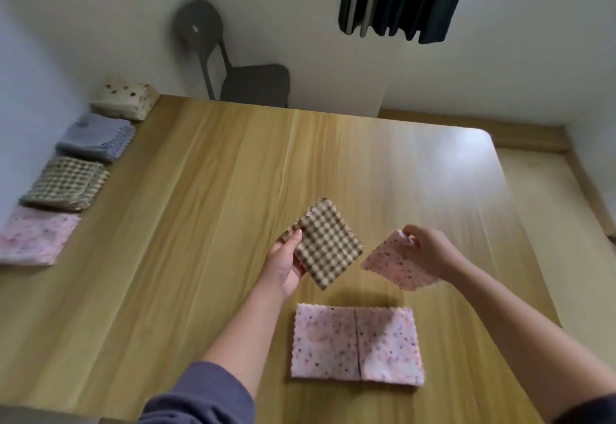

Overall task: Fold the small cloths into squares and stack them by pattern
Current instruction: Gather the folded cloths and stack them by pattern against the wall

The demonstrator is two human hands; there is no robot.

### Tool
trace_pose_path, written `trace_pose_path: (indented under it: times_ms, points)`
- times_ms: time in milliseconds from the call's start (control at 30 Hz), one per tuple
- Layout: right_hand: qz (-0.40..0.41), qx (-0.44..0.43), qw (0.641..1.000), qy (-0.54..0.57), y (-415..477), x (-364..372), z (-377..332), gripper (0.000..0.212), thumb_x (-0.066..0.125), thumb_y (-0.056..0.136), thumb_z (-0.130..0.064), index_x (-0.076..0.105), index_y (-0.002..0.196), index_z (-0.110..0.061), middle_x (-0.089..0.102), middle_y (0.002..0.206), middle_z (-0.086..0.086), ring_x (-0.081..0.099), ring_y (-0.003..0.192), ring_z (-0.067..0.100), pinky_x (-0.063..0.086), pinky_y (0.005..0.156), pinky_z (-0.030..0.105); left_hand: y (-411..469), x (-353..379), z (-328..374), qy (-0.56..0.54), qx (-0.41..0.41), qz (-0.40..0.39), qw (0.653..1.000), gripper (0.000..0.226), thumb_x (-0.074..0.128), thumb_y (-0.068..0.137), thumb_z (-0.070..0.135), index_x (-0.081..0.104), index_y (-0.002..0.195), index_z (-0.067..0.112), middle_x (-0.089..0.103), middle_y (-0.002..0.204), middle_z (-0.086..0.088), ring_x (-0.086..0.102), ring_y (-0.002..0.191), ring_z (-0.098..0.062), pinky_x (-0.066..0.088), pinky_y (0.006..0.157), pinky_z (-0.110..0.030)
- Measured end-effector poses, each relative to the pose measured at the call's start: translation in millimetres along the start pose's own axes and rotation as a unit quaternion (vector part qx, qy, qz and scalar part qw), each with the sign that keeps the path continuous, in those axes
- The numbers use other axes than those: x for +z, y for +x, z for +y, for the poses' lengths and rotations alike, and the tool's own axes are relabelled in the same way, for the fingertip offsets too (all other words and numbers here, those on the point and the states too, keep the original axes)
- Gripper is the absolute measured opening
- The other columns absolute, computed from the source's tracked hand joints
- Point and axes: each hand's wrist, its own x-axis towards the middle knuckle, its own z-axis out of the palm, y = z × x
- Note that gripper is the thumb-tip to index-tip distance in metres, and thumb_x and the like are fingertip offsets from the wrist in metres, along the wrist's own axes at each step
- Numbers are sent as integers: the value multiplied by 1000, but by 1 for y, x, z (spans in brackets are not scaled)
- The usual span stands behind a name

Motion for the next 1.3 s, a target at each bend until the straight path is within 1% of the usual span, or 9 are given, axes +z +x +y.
trace_pose_path:
  times_ms: [167, 400, 600, 767, 900, 967, 1133, 1233, 1300]
  points:
    - [12, -48, 999, 17, 9, 48, -146, 7, 51, 94, -15, 54, 88, -15, 61, 84, 7, 55, 79, 24, 37, 64, 31, -25, -129, 88, -20, 33, 20, 999, 18, 50, 97, 10, 59, 112, 5, 68, 107, -15, 64, 99, -26, 51, 77, -39]
    - [-94, -115, 988, 48, 18, 142, -331, 10, 48, 93, -15, 51, 83, -14, 56, 79, 0, 51, 78, 20, 35, 64, 31, -70, -297, 177, -106, 81, 113, 985, 24, 44, 100, 17, 54, 119, 8, 65, 114, -13, 61, 103, -23, 48, 77, -39]
    - [-177, -185, 965, 52, 43, 203, -425, 16, 54, 93, -22, 59, 94, -6, 56, 80, 0, 49, 78, 17, 33, 62, 30, -89, -366, 216, -157, 113, 168, 967, 22, 47, 98, 22, 56, 115, 11, 63, 118, -13, 60, 105, -25, 47, 79, -40]
    - [-280, -269, 921, 4, 67, 237, -506, 26, 50, 95, -22, 43, 70, -18, 46, 67, -5, 41, 61, 10, 31, 54, 26, -105, -414, 241, -164, 143, 214, 952, 40, 51, 94, 31, 49, 128, 11, 62, 122, -13, 59, 113, -27, 47, 84, -42]
    - [-334, -319, 885, -65, 83, 252, -572, 19, 42, 90, -10, 56, 79, -16, 61, 88, 0, 56, 82, 17, 45, 71, 30, -105, -448, 258, -166, 115, 268, 942, 33, 52, 96, 26, 55, 124, 8, 66, 115, -13, 62, 105, -27, 48, 79, -39]
    - [-325, -350, 869, -131, 92, 255, -607, 26, 37, 93, -14, 60, 84, -20, 62, 96, -2, 57, 89, 18, 47, 80, 34, -101, -463, 263, -172, 90, 293, 936, 33, 56, 94, 24, 57, 121, 6, 67, 112, -14, 62, 101, -28, 48, 79, -39]
    - [-243, -457, 802, -298, 103, 264, -686, 31, 32, 99, -20, 48, 72, -18, 47, 73, -6, 48, 71, 17, 40, 74, 35, -95, -495, 285, -153, 31, 281, 947, 24, 59, 93, 22, 60, 112, 7, 68, 103, -15, 64, 93, -29, 48, 73, -39]
    - [-171, -527, 743, -375, 106, 294, -717, 33, 32, 97, -20, 61, 108, -30, 60, 95, -7, 56, 98, 20, 36, 86, 34, -92, -511, 292, -155, 15, 272, 950, 30, 59, 92, 22, 58, 117, 5, 68, 106, -17, 65, 92, -30, 49, 73, -39]
    - [-126, -555, 723, -392, 108, 318, -729, 31, 36, 95, -20, 61, 109, -30, 61, 110, -6, 54, 108, 19, 29, 87, 37, -91, -522, 293, -157, 9, 266, 951, 32, 59, 92, 23, 57, 118, 5, 69, 107, -18, 65, 94, -31, 50, 77, -40]
